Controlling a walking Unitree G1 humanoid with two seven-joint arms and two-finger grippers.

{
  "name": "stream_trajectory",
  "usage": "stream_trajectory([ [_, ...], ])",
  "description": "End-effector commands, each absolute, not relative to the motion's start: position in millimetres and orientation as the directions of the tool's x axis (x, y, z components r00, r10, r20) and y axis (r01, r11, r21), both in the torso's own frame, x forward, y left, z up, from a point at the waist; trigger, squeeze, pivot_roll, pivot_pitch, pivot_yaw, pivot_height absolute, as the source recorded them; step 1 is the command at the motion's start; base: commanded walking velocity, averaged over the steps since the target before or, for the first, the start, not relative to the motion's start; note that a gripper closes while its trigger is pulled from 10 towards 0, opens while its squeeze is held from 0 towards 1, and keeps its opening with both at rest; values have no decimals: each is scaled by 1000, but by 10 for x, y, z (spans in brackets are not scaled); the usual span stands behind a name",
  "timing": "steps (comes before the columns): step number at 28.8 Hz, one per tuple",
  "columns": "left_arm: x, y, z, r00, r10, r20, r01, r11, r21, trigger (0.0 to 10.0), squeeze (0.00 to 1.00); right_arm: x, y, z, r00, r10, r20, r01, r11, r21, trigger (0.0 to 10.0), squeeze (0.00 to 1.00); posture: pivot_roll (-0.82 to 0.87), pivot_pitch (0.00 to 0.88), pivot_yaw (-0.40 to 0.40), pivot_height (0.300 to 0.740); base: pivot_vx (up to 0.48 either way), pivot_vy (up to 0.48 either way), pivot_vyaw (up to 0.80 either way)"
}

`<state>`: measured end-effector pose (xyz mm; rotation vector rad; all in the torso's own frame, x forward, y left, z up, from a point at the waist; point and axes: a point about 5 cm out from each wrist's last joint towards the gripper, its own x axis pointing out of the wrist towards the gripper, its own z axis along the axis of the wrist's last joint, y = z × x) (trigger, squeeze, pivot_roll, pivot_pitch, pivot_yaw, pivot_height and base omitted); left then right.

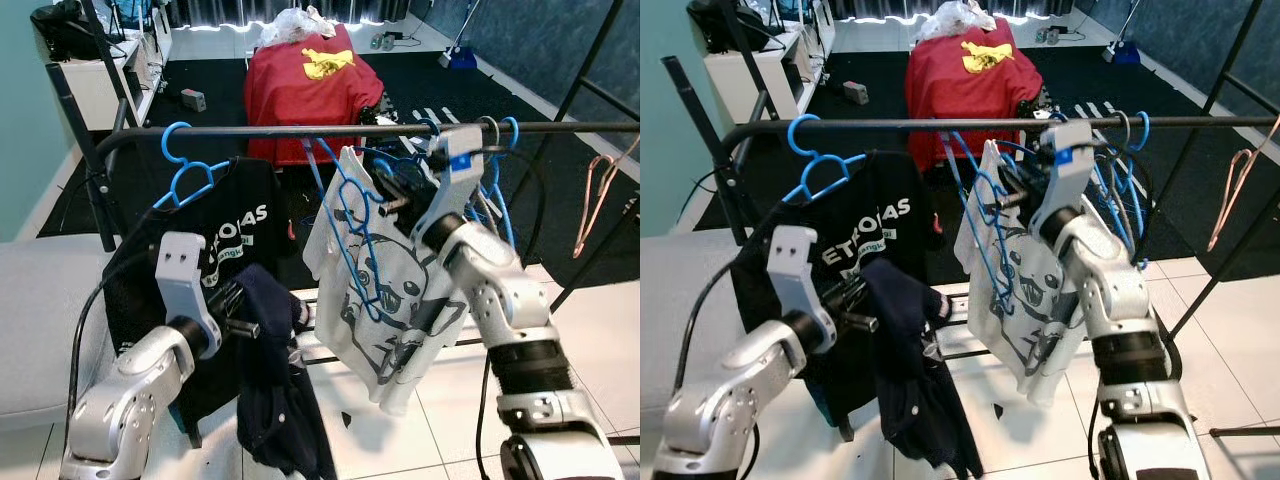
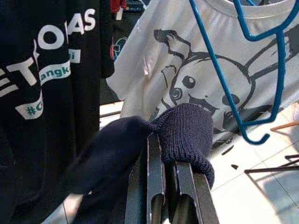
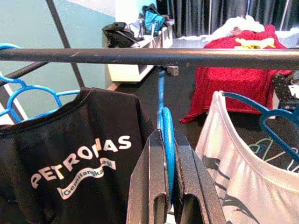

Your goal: Hang hanger

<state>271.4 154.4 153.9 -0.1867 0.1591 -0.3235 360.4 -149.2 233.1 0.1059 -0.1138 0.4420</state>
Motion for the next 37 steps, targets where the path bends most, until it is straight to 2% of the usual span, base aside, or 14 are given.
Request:
stream_trajectory([
  [1, 2717, 1525, 1584, 938, -335, -95, 313, 931, -190, 10000, 0, 3600, -1492, 2311, 903, 412, 122, -425, 899, 103, 10000, 0, -30, 55, -10, 740, 0, 0, 0],
  [9, 2737, 1435, 1546, 939, -332, -94, 323, 942, -92, 10000, 0, 3614, -1528, 2311, 922, 378, 84, -381, 924, 21, 10000, 0, -37, 42, -12, 740, 0, 0, 0],
  [15, 2738, 1439, 1547, 942, -324, -88, 320, 946, -52, 10000, 0, 3618, -1537, 2344, 921, 382, 79, -382, 924, -12, 10000, 0, -36, 38, -14, 740, 256, 0, 0],
  [37, 2748, 1467, 1549, 952, -302, -58, 300, 953, -39, 10000, 0, 3682, -1445, 2601, 867, 477, 146, -470, 879, -78, 10000, 0, -39, 36, -22, 740, 340, 0, 0],
])
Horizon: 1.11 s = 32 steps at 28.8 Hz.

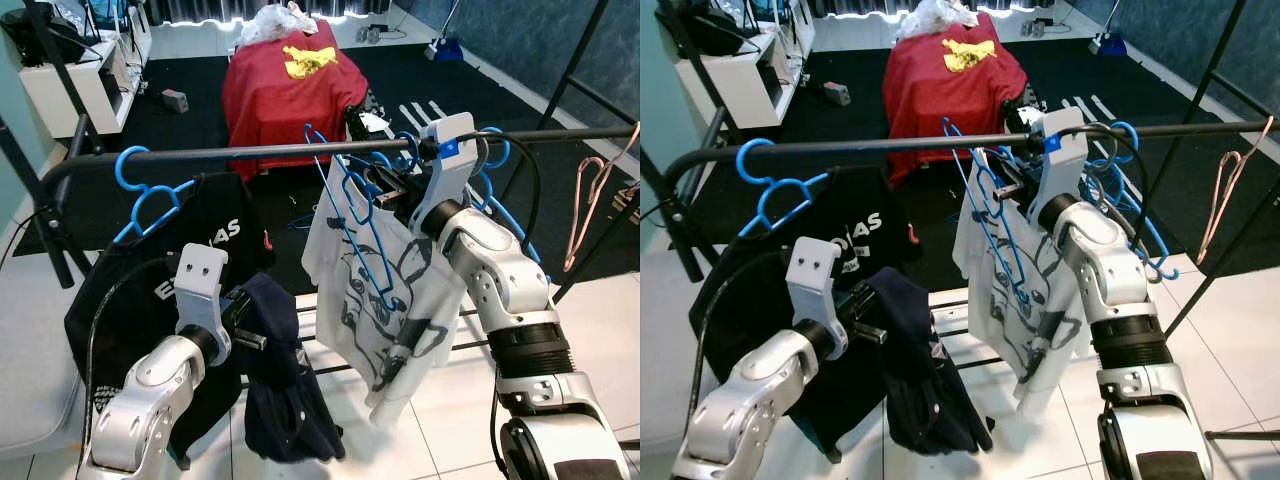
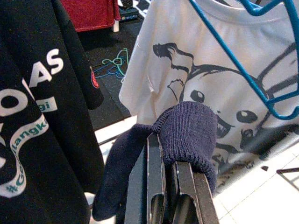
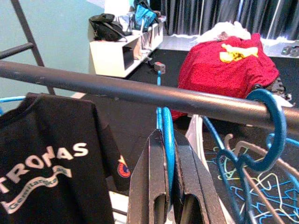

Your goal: Hang hanger

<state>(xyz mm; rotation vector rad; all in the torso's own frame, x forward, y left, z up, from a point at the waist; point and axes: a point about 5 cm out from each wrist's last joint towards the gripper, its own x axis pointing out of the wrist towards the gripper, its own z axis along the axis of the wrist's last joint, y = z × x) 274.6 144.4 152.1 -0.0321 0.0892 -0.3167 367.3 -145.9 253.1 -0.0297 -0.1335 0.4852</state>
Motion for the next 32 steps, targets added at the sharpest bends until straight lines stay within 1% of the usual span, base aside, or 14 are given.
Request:
stream_trajectory([
  [1, 2745, 1474, 1542, 954, -294, -60, 293, 956, -37, 10000, 0, 3680, -1434, 2624, 860, 487, 153, -480, 873, -84, 10000, 0, -40, 39, -24, 740, 0, 0, 0],
  [13, 2729, 1471, 1522, 956, -287, -63, 286, 958, -33, 10000, 0, 3687, -1400, 2663, 838, 520, 167, -511, 854, -97, 10000, 0, -39, 45, -28, 740, 0, 0, 0],
  [23, 2734, 1481, 1535, 958, -280, -56, 279, 960, -25, 10000, 0, 3741, -1447, 2692, 839, 519, 165, -511, 855, -91, 10000, 0, -39, 47, -30, 740, 0, 0, 0],
  [29, 2732, 1485, 1538, 958, -279, -57, 279, 960, -18, 10000, 0, 3780, -1494, 2688, 847, 502, 173, -505, 863, -33, 10000, 0, -34, 53, -30, 740, 0, 0, 0],
  [32, 2729, 1489, 1536, 960, -275, -57, 274, 961, -28, 10000, 0, 3786, -1496, 2681, 849, 500, 170, -503, 864, -28, 10000, 0, -32, 55, -31, 740, 0, 0, 0],
])
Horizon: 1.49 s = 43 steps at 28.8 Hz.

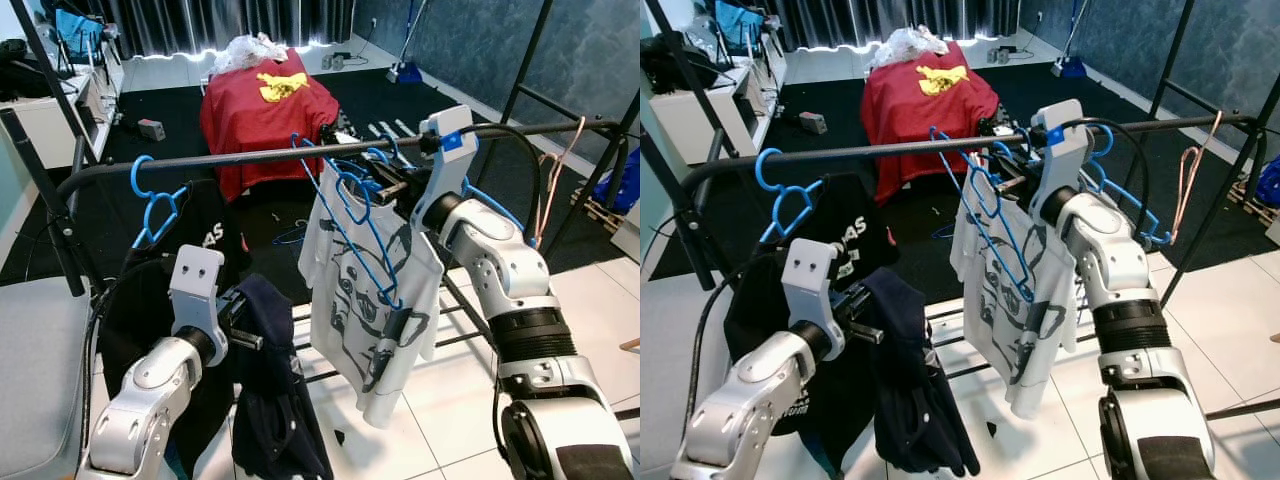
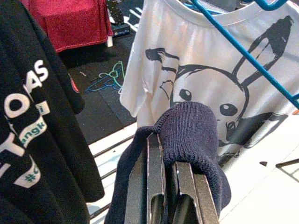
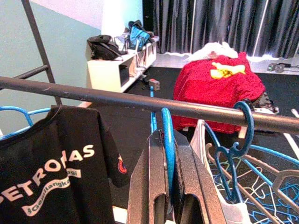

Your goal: Hang hanger

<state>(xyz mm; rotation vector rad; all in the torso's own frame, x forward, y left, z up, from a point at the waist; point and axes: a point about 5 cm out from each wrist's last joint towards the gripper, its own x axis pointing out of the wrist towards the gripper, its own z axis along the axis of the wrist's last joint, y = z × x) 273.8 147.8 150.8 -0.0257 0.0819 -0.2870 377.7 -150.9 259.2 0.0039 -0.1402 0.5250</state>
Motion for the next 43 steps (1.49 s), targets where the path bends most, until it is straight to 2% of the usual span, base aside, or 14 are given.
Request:
stream_trajectory([
  [1, 2727, 1493, 1534, 961, -271, -58, 269, 962, -36, 10000, 0, 3789, -1493, 2677, 850, 498, 172, -502, 865, -20, 10000, 0, -32, 56, -31, 740, 0, 0, 0],
  [14, 2749, 1523, 1562, 966, -254, -52, 252, 967, -48, 10000, 0, 3925, -1576, 2638, 880, 457, 132, -463, 886, 13, 10000, 0, -26, 73, -20, 740, 0, 0, 0],
  [18, 2721, 1571, 1596, 964, -260, -56, 259, 965, -27, 10000, 0, 4049, -1474, 2687, 861, 497, 110, -503, 864, 30, 10000, 0, -3, 116, -24, 740, 0, 0, 0],
  [24, 2670, 1625, 1603, 967, -248, -62, 247, 969, -19, 10000, 0, 4099, -1426, 2724, 860, 501, 99, -505, 863, 25, 10000, 0, 8, 137, -32, 740, 0, 0, 0],
  [35, 2456, 1740, 1613, 976, -206, -70, 205, 979, -20, 10000, 0, 4156, -1371, 3169, 829, 514, 219, -515, 855, -56, 10000, 0, 41, 186, -53, 740, 0, 0, 0],
  [43, 2408, 1767, 1638, 976, -207, -70, 206, 978, -14, 10000, 0, 4171, -1355, 3306, 819, 509, 264, -514, 856, -57, 10000, 0, 64, 197, -47, 740, 0, 0, 0],
])
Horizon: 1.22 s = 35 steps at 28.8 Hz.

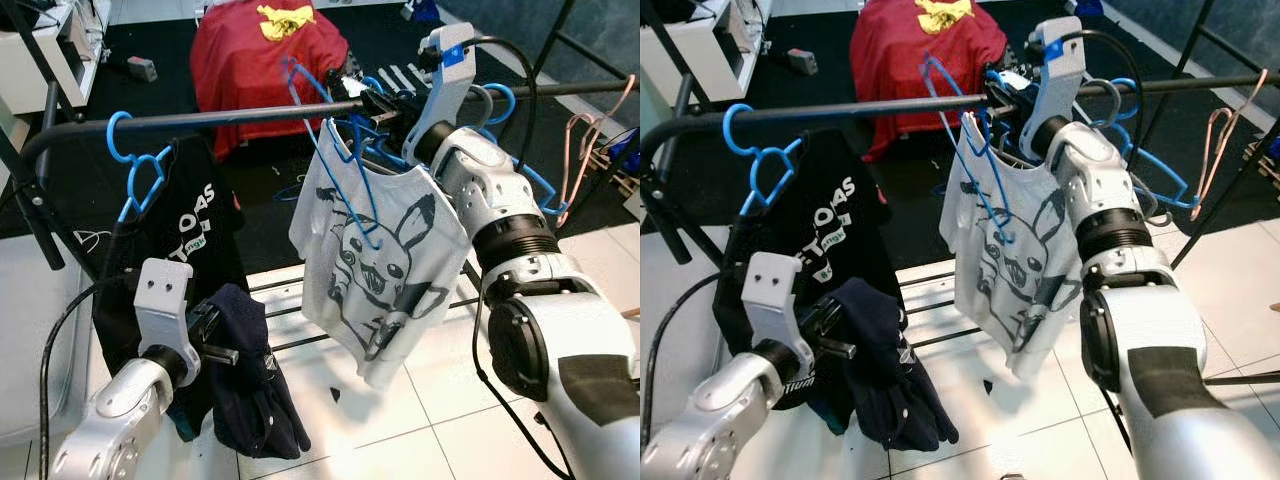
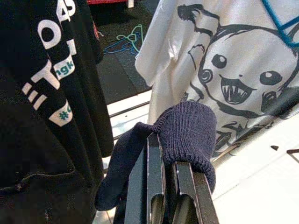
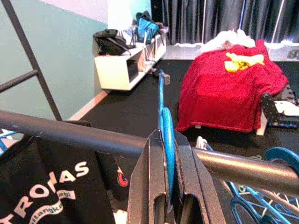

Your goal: Hang hanger

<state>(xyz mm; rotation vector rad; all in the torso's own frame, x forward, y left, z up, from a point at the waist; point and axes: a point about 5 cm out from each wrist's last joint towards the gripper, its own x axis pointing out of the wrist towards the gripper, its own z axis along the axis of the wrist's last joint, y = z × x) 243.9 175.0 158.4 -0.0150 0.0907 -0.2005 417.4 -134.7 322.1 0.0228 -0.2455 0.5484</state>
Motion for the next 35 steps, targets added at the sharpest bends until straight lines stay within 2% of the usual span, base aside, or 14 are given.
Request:
stream_trajectory([
  [1, 2400, 1781, 1646, 975, -209, -72, 209, 978, -9, 10000, 0, 4180, -1361, 3323, 825, 499, 265, -503, 862, -56, 10000, 0, 72, 201, -43, 740, 0, 0, 0],
  [18, 2334, 1921, 1723, 972, -212, -102, 216, 975, 40, 10000, 0, 4229, -1561, 3497, 893, 350, 282, -367, 930, 7, 10000, 0, 109, 230, -31, 740, 0, 0, 0],
  [32, 2336, 1962, 1730, 973, -202, -113, 209, 977, 50, 10000, 0, 4236, -1596, 3473, 904, 329, 273, -349, 937, 28, 10000, 0, 113, 230, -32, 740, 0, 0, 0],
  [33, 2341, 1970, 1733, 973, -200, -113, 206, 977, 52, 10000, 0, 4237, -1604, 3471, 906, 324, 271, -343, 939, 27, 10000, 765, 112, 226, -34, 740, 0, 0, 0],
  [35, 2349, 1975, 1736, 974, -197, -112, 204, 978, 53, 10000, 0, 4238, -1614, 3473, 909, 315, 272, -334, 942, 25, 10000, 804, 109, 224, -34, 740, 0, 0, 0],
])
